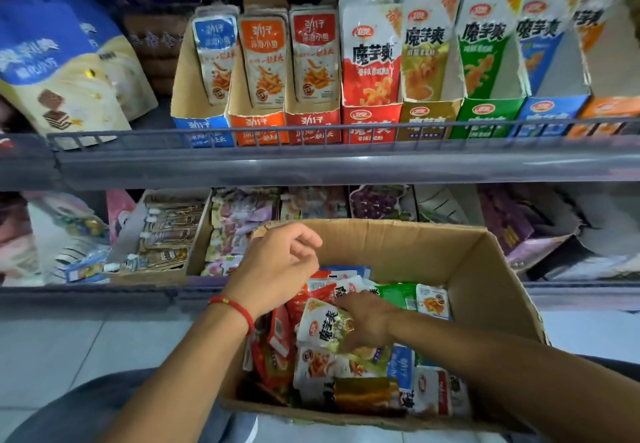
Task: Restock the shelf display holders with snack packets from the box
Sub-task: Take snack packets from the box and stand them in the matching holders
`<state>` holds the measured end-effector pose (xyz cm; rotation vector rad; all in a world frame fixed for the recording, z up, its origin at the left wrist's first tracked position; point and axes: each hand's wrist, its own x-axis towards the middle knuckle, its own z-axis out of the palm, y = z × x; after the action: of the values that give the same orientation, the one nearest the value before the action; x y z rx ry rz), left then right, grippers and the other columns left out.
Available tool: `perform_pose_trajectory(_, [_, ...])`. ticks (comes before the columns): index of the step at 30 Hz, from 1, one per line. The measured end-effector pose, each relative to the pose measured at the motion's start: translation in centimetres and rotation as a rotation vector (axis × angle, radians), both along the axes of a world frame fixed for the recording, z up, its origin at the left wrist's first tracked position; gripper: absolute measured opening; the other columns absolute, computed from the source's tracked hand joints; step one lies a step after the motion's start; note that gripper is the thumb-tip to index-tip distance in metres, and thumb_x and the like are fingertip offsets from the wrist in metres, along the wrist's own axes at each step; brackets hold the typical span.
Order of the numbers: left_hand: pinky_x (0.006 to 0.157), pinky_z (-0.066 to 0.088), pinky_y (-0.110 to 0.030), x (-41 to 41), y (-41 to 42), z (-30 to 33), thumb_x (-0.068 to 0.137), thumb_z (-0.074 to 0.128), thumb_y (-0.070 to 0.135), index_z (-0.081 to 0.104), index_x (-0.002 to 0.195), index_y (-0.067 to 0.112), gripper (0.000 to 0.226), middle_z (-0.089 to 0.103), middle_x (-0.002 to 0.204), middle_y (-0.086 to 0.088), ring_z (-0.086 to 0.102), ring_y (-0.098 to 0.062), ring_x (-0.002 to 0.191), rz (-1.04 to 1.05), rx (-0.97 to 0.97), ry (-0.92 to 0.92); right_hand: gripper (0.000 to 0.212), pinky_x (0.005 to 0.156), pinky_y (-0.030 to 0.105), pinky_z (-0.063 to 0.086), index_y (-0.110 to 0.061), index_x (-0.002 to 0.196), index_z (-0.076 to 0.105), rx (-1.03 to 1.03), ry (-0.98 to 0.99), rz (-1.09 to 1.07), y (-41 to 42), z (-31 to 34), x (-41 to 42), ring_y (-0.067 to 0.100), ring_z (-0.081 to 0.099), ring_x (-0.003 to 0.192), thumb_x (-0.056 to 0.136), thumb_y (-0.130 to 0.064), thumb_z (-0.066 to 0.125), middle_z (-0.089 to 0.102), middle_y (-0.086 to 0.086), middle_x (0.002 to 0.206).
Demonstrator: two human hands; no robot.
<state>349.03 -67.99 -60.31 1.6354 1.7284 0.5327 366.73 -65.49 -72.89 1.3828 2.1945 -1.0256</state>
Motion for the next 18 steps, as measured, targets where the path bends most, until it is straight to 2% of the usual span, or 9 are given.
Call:
perform_pose_trajectory(3, [0.083, 0.055, -0.024, 0.2, 0.1, -0.1, 0.092, 0.064, 0.019, 0.067, 0.102, 0.037, 0.021, 0.069, 0.097, 0.014, 0.065, 0.001, 0.089, 0.014, 0.019, 0.016, 0.044, 0.088, 0.029, 0.048, -0.019, 0.124, 0.059, 0.039, 0.097, -0.066, 0.3, 2.4, 1.5, 0.018, 0.060, 0.110, 0.087, -0.031, 0.080, 0.063, 0.001, 0.124])
perform_pose_trajectory(5, [0.085, 0.058, -0.029, 0.4, 0.2, -0.3, 0.090, 0.065, 0.019, 0.067, 0.100, 0.037, 0.020, 0.070, 0.095, 0.013, 0.066, 0.000, 0.086, 0.029, 0.029, 0.016, 0.025, 0.080, 0.025, 0.054, -0.022, 0.109, 0.064, 0.073, 0.189, -0.169, 1.0, 4.5, 3.2, 0.011, 0.069, 0.095, 0.088, -0.026, 0.078, 0.071, -0.005, 0.110])
perform_pose_trajectory(8, [0.092, 0.057, -0.039, 0.9, 0.2, -0.9, 0.083, 0.070, 0.034, 0.062, 0.111, 0.040, 0.030, 0.066, 0.108, 0.016, 0.064, -0.004, 0.097, 0.031, 0.026, 0.024, 0.016, 0.069, 0.021, 0.058, -0.021, 0.100, 0.069, 0.070, 0.368, -0.389, 2.1, 8.3, 5.7, 0.004, 0.075, 0.076, 0.088, -0.022, 0.080, 0.078, -0.006, 0.092])
perform_pose_trajectory(10, [0.099, 0.052, -0.039, 1.6, 0.2, -1.2, 0.072, 0.072, 0.054, 0.049, 0.129, 0.046, 0.061, 0.060, 0.124, 0.015, 0.059, -0.009, 0.114, 0.028, 0.041, 0.086, 0.014, 0.074, 0.026, 0.059, -0.019, 0.098, 0.070, 0.054, 0.516, -0.504, 2.4, 10.5, 7.0, 0.006, 0.076, 0.079, 0.088, -0.017, 0.080, 0.079, -0.005, 0.090])
perform_pose_trajectory(11, [0.104, 0.049, -0.037, 1.9, 0.2, -1.3, 0.070, 0.075, 0.058, 0.043, 0.137, 0.047, 0.075, 0.057, 0.131, 0.014, 0.055, -0.010, 0.122, 0.023, 0.033, 0.056, 0.014, 0.077, 0.030, 0.060, -0.016, 0.100, 0.070, 0.017, 0.596, -0.554, 2.3, 11.3, 7.4, 0.011, 0.077, 0.082, 0.089, -0.014, 0.079, 0.080, -0.003, 0.092])
perform_pose_trajectory(14, [0.110, 0.045, -0.035, 3.6, -0.1, -1.5, 0.059, 0.086, 0.065, 0.039, 0.145, 0.044, 0.100, 0.055, 0.137, 0.016, 0.053, -0.009, 0.129, 0.026, -0.158, -0.215, 0.019, 0.086, 0.043, 0.062, -0.006, 0.110, 0.070, -0.125, 0.805, -0.679, 1.6, 12.7, 7.8, 0.028, 0.077, 0.094, 0.091, -0.006, 0.074, 0.079, 0.010, 0.102])
perform_pose_trajectory(15, [0.107, 0.050, -0.040, 4.1, -0.2, -1.8, 0.057, 0.088, 0.065, 0.046, 0.140, 0.042, 0.096, 0.062, 0.134, 0.014, 0.060, -0.011, 0.124, 0.036, -0.197, -0.303, 0.020, 0.089, 0.046, 0.061, -0.005, 0.112, 0.071, -0.144, 0.847, -0.692, 1.2, 12.8, 7.8, 0.030, 0.076, 0.097, 0.091, -0.005, 0.073, 0.079, 0.012, 0.104])
perform_pose_trajectory(16, [0.102, 0.054, -0.045, 4.5, -0.2, -1.8, 0.062, 0.091, 0.057, 0.057, 0.132, 0.036, 0.081, 0.070, 0.126, 0.008, 0.067, -0.015, 0.116, 0.035, -0.215, -0.389, 0.021, 0.092, 0.048, 0.060, -0.005, 0.113, 0.071, -0.148, 0.880, -0.704, 0.9, 12.8, 7.8, 0.031, 0.076, 0.099, 0.092, -0.006, 0.073, 0.078, 0.013, 0.105])
perform_pose_trajectory(18, [0.096, 0.056, -0.054, 5.2, -0.4, -1.7, 0.079, 0.087, 0.029, 0.072, 0.110, 0.019, 0.037, 0.079, 0.106, -0.004, 0.074, -0.025, 0.101, 0.032, -0.222, -0.506, 0.021, 0.093, 0.049, 0.059, -0.007, 0.113, 0.070, -0.114, 0.905, -0.732, 0.6, 13.1, 7.8, 0.030, 0.076, 0.098, 0.093, -0.009, 0.073, 0.079, 0.011, 0.105])
